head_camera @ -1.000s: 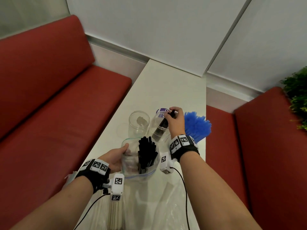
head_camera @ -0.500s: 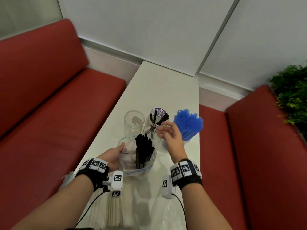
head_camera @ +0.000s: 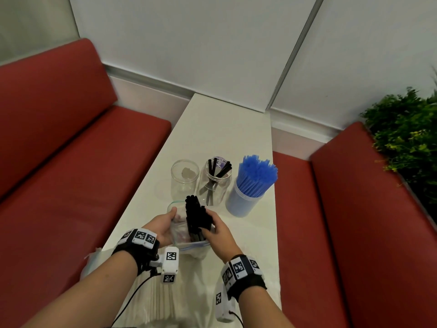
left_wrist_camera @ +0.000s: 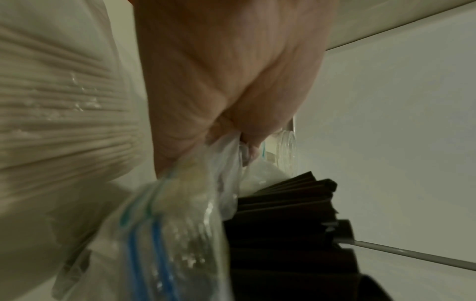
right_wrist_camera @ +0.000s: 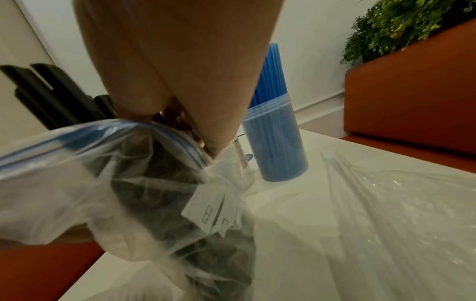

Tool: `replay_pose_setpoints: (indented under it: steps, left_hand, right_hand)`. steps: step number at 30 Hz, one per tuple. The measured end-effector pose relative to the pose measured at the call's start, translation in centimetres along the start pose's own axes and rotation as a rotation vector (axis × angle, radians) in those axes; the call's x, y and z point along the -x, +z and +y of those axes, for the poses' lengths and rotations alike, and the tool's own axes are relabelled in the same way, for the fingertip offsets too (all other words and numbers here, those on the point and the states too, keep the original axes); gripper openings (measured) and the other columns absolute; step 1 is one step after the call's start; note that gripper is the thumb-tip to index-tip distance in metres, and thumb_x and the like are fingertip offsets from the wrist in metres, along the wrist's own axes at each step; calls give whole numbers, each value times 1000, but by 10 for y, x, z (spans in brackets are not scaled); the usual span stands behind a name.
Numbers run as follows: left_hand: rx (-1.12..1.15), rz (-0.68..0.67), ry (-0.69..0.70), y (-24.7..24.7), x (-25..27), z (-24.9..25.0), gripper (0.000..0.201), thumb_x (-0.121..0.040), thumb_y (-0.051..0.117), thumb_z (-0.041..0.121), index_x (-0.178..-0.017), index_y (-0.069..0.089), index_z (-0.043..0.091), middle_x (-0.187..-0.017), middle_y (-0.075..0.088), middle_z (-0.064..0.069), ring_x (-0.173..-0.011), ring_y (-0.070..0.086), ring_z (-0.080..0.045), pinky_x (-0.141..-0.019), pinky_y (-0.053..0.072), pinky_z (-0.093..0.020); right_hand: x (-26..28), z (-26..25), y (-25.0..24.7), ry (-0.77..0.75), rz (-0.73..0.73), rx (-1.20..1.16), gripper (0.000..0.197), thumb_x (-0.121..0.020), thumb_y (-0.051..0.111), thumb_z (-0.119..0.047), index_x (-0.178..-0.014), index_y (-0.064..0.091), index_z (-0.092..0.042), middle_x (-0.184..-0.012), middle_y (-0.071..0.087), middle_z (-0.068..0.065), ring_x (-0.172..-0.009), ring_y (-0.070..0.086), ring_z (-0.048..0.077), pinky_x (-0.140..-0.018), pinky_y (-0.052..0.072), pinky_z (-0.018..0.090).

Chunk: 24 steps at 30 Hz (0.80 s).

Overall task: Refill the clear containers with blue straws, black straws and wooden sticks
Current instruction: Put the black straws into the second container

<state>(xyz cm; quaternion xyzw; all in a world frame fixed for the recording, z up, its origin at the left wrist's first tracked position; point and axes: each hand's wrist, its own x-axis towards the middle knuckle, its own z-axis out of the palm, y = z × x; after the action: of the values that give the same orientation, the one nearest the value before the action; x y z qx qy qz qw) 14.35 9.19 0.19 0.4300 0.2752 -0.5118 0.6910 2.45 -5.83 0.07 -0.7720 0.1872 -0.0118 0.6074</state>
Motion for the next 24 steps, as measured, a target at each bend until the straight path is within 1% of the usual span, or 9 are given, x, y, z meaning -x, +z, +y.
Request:
replay_pose_setpoints:
  steps: [2,5,8,9,11,14,17,20,24]
  left_hand:
    - [8,14,10,-1,2,-1,44,-100,47,43,-67,45,15,-89,61,-18,-88,61,-32,-92,45,-54]
    - [-13,28,33,1,5,-2,46,-100,48,43,-64,45,14,-79,64,-17,-86,62,-31,-99,43,-53]
    - [-38,40,48,3,6,0,46,-100,49,42,-64,47,12,-74,69,-19,-86,64,-32,-102,42,-54]
    - [-40,42,52,4,6,1,47,-100,49,42,-64,47,12,-73,69,-19,-85,64,-32,-101,43,-54]
    - [-32,33,54,4,6,4,47,-100,48,42,-64,47,12,-73,70,-20,-83,64,-33,-90,48,-53]
    - [-19,15,39,5,6,6,45,-101,46,43,-69,48,11,-74,71,-21,-83,66,-33,-76,50,-50]
    - [-12,11,42,7,6,7,45,-101,46,43,-67,46,13,-76,70,-20,-84,66,-32,-76,50,-50]
    - [-23,22,48,8,8,7,45,-101,46,41,-66,44,14,-75,69,-21,-85,65,-32,-76,50,-50]
    - [-26,43,50,12,11,8,45,-102,46,40,-65,43,14,-66,66,-18,-81,62,-30,-77,49,-48]
  right_hand:
    - [0,4,1,1,37,29,48,-94,57,6,-125,54,-30,-122,65,-8,-112,59,-8,-104,48,23]
    - [1,5,0,-4,42,99,40,-95,56,3,-118,51,-29,-113,65,-12,-104,60,-13,-92,46,11]
    - [2,3,-1,-15,50,136,26,-100,53,0,-119,49,-17,-111,65,-2,-104,63,7,-84,46,8]
    - [2,1,-2,-28,60,136,23,-102,51,-2,-122,48,-13,-113,64,0,-105,62,11,-84,46,8]
    - [3,-5,-4,-50,80,118,21,-104,51,-6,-125,48,-9,-113,64,0,-105,62,11,-85,46,8]
    - [3,-13,-7,-54,126,91,20,-103,55,-11,-123,49,-10,-106,65,-8,-98,61,-4,-82,45,8]
    - [5,-16,-8,-68,188,58,18,-102,56,-10,-119,52,-13,-102,65,-14,-92,61,-14,-78,44,5]
    - [8,-16,-8,-59,206,48,15,-102,56,-7,-114,52,-13,-99,65,-10,-89,61,-11,-78,44,7]
    - [7,-29,-13,-59,187,-15,15,-102,58,-9,-116,59,-11,-105,69,-6,-95,63,-6,-86,46,12]
